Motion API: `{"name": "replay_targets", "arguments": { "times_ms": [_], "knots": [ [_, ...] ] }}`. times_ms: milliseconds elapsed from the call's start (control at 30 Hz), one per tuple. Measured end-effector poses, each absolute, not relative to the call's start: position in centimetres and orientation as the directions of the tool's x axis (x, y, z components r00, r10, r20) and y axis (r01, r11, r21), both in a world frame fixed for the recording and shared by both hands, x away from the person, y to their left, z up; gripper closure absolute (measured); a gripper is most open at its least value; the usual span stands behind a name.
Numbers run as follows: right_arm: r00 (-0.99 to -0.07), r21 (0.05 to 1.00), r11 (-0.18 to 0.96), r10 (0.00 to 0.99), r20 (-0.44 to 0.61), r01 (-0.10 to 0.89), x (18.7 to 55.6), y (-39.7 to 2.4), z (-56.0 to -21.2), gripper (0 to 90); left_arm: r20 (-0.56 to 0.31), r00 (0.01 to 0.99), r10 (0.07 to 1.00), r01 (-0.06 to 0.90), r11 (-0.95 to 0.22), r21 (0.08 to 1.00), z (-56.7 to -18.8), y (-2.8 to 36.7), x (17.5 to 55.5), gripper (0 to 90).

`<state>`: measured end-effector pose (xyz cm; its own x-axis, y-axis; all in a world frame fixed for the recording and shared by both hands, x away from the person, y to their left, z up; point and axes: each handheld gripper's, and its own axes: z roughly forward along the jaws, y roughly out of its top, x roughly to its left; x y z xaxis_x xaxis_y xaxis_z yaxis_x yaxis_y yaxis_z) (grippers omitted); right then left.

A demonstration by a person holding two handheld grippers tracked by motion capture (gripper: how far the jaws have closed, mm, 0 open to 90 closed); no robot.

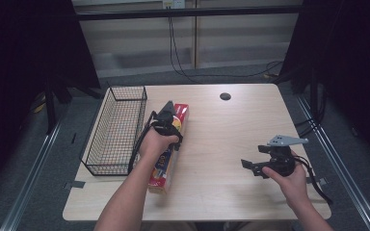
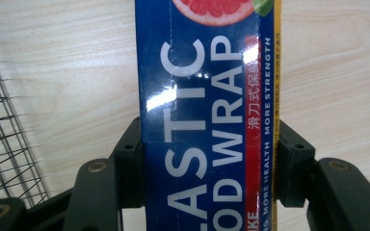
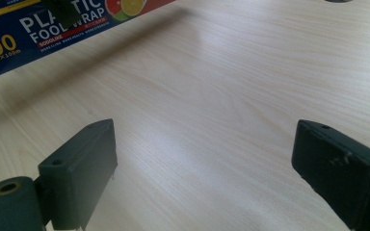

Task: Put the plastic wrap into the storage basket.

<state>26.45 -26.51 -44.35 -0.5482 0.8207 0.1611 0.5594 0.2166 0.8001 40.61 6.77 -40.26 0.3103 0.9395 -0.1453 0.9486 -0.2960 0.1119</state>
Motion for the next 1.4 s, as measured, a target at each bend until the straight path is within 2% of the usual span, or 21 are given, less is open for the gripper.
{"name": "replay_targets", "arguments": {
  "times_ms": [767, 1133, 1400],
  "knots": [
    [-0.56, 0.795, 0.227, 0.812, 0.164, 0.562, 26.4, -26.3, -44.4, 8.1, -0.148, 0.318, 0.936, 0.944, -0.3, 0.135, -37.1, 8.5, 41.0, 43.5],
    [-0.574, 0.794, 0.234, 0.801, 0.17, 0.562, 26.5, -26.1, -44.6, 2.7, -0.155, 0.303, 0.94, 0.948, -0.282, 0.145, -36.4, 9.3, 41.1, 43.5],
    [-0.589, 0.784, 0.259, 0.791, 0.163, 0.564, 26.6, -26.0, -44.8, 2.4, -0.16, 0.284, 0.945, 0.954, -0.261, 0.15, -35.7, 10.2, 41.2, 43.5]
  ]
}}
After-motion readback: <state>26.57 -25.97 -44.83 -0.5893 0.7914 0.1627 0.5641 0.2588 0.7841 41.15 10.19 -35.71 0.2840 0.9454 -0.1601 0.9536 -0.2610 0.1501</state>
